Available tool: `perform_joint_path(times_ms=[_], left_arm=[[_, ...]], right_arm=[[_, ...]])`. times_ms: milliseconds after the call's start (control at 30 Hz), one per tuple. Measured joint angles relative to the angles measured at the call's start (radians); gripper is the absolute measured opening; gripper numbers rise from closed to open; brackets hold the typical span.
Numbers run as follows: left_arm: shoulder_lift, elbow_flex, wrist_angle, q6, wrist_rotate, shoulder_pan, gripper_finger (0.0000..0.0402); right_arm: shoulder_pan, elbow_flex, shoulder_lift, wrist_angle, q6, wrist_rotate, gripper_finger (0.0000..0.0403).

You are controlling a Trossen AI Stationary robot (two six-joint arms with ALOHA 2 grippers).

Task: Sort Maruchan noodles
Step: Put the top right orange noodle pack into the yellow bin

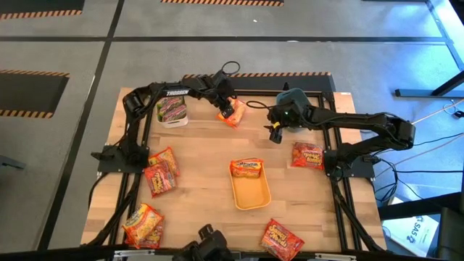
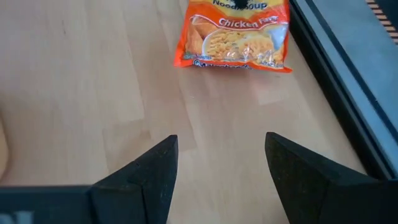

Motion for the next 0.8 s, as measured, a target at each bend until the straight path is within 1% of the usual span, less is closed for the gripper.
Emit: perform_joint_path(times_ms=[100,233,300,367,467,567,700,800], left_arm=[[-0.036,0.000,-0.021,0.027,-0.039,-0.028,0.0001],[-0.084,0.000,-0.039,0.065,-0.091,-0.072,0.0000],[-0.114,0.000,-0.042,0.093,-0.117,-0.096,0.0000],[-0.136,0.000,-0.049,0.117,-0.143,-0.123,0.0000],[-0.165,0.000,-0.051,0.151,-0.167,-0.164,0.0000],[-0.188,0.000,-0.048,0.201,-0.195,-0.205,0.0000],[-0.197,0.000,-0.047,0.279,-0.268,-0.260,0.0000],[-0.198,0.000,-0.043,0.339,-0.316,-0.296,0.0000]], right_arm=[[0.000,0.000,0.000,0.007,0.009,-0.006,0.0237],[-0.001,0.000,0.000,0.034,0.001,-0.032,0.0277],[-0.005,0.000,0.000,0.062,-0.030,-0.040,0.0297],[-0.009,0.001,0.012,0.095,-0.075,-0.073,0.0310],[-0.036,0.001,0.043,0.173,-0.094,-0.118,0.0314],[-0.064,0.002,0.086,0.267,-0.099,-0.157,0.0308],[-0.090,0.002,0.145,0.392,-0.089,-0.262,0.0298],[-0.093,0.001,0.174,0.456,-0.059,-0.302,0.0294]])
